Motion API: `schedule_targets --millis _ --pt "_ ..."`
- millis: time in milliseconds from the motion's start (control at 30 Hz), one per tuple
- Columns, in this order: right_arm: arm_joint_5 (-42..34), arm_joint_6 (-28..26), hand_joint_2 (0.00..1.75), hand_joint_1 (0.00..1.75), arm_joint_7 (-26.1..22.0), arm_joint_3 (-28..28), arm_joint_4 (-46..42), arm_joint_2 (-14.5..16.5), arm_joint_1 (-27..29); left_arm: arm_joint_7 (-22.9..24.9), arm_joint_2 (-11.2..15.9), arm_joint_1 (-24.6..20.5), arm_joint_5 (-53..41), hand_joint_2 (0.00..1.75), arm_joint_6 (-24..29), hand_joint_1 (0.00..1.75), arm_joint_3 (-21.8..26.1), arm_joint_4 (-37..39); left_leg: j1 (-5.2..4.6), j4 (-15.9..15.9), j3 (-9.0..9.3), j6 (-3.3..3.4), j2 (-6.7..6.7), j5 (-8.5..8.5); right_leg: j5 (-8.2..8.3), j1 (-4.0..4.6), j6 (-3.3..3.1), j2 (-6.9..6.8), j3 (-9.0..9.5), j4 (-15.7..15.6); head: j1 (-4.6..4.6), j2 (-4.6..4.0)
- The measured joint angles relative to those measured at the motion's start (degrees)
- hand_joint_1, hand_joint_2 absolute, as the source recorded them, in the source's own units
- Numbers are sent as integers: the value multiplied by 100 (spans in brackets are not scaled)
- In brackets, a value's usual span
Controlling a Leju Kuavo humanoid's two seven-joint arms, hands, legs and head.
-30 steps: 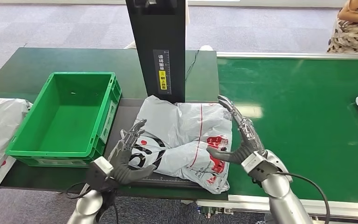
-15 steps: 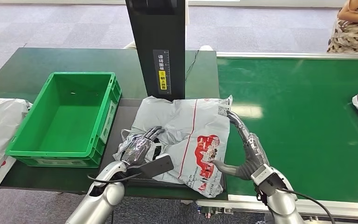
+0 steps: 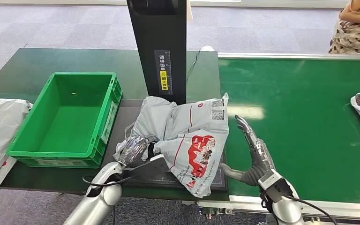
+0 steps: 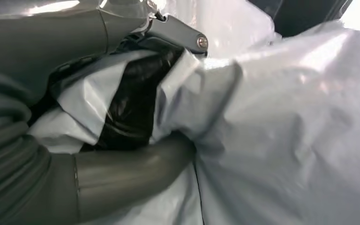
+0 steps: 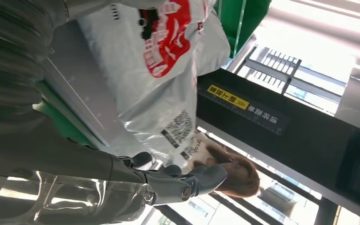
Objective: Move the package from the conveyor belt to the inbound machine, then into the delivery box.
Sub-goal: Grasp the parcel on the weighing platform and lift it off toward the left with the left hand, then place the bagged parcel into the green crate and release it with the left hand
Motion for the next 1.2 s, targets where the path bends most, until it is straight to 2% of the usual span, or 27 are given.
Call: schedule_targets --millis 133,233,467,533,667,767,900,1067,1200 --pt "-15 -4 175 0 8 -43 -76 0 93 -498 0 130 347 175 685 175 171 -141 0 0 -1 0 2 -1 -1 0 0 4 -3 -1 -1 0" --pt "-49 -9 175 0 72 -77 -133 0 110 -699 -1 266 399 175 1351 175 334 -388 0 0 -3 0 2 -1 -2 0 0 4 -5 -1 -1 0" --pt "-143 -42 175 0 180 -122 -255 0 186 -1257 -4 634 243 175 2821 175 828 -1436 1 -1 -5 -1 2 -2 -3 1 1 3 -5 -1 -1 0" --pt "-166 -56 175 0 178 -125 -262 0 218 -1455 -71 738 -92 175 3019 175 1108 -1797 0 -1 -5 -2 2 -3 -3 0 1 3 -5 -1 0 0" --pt "-178 -79 175 0 132 -123 -261 2 251 -1635 -298 825 -628 175 3076 175 1907 -2278 0 -1 -4 -2 3 -3 -3 0 1 3 -5 -2 0 0" --pt "-167 -81 175 0 106 -121 -260 5 265 -1301 -340 746 -906 175 3080 175 2475 -2335 1 0 -2 -2 3 -3 -2 0 0 3 -6 -1 -1 0" --pt "-105 -53 175 0 85 -118 -260 20 267 -49 -73 394 -1296 175 2984 175 2858 -1982 5 -1 -2 -5 1 3 -1 1 -2 0 -6 2 -1 0" --pt "-70 16 175 0 218 -101 -246 104 93 1218 507 -627 -1704 175 2488 175 3006 -719 7 -1 -2 -17 1 17 9 3 -15 1 -10 10 -1 0" --pt "-14 24 175 0 291 -99 -243 149 7 1612 827 -1363 -1951 175 2162 175 3032 366 7 -1 -2 -18 2 21 13 9 -19 1 -9 10 -1 0"
